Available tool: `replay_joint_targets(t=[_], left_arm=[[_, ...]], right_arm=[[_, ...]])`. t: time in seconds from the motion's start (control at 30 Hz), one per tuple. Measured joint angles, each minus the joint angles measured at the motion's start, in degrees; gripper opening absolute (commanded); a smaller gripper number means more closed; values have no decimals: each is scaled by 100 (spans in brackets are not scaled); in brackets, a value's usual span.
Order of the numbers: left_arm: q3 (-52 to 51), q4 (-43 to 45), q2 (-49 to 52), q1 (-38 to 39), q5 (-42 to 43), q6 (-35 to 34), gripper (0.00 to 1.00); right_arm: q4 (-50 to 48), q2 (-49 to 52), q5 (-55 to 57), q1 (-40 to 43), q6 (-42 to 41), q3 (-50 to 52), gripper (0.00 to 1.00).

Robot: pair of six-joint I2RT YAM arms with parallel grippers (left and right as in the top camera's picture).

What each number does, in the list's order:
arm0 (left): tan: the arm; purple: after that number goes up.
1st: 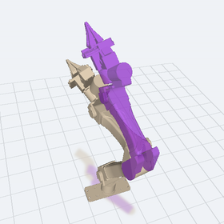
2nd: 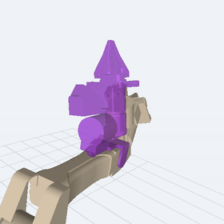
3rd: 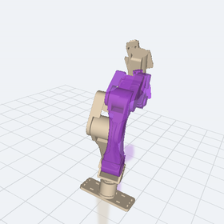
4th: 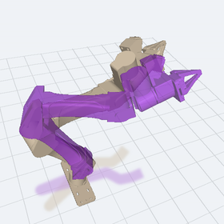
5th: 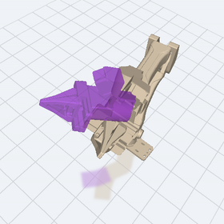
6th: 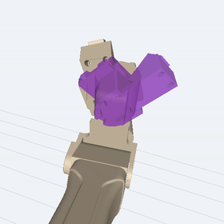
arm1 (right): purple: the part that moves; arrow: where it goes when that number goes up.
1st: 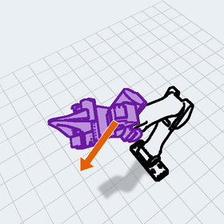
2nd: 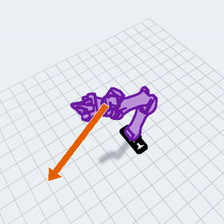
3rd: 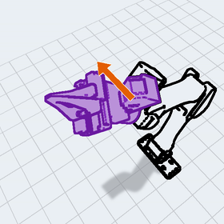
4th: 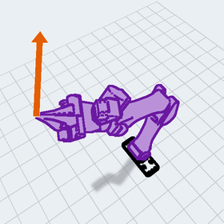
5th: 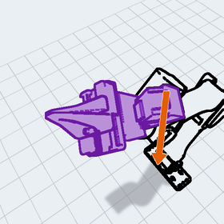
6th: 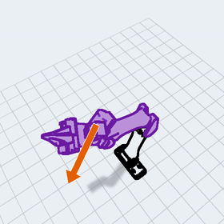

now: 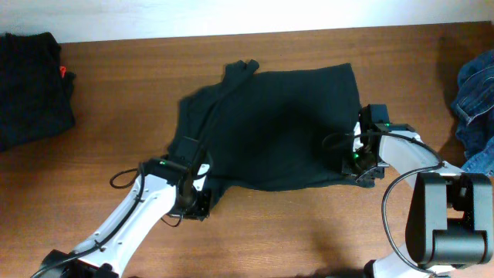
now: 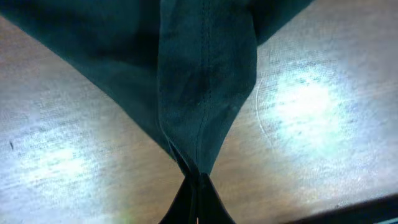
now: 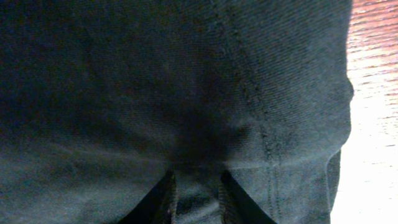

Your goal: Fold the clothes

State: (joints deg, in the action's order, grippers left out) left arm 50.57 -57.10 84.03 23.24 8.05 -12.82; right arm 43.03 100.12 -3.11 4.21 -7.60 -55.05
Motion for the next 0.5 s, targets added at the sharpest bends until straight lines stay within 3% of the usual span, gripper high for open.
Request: replay_joint_targets(t=[0.5], left_arm=[[0,-643,0,15,-81,0,0]], right_arm=[[0,0,2,0,0,0,27]])
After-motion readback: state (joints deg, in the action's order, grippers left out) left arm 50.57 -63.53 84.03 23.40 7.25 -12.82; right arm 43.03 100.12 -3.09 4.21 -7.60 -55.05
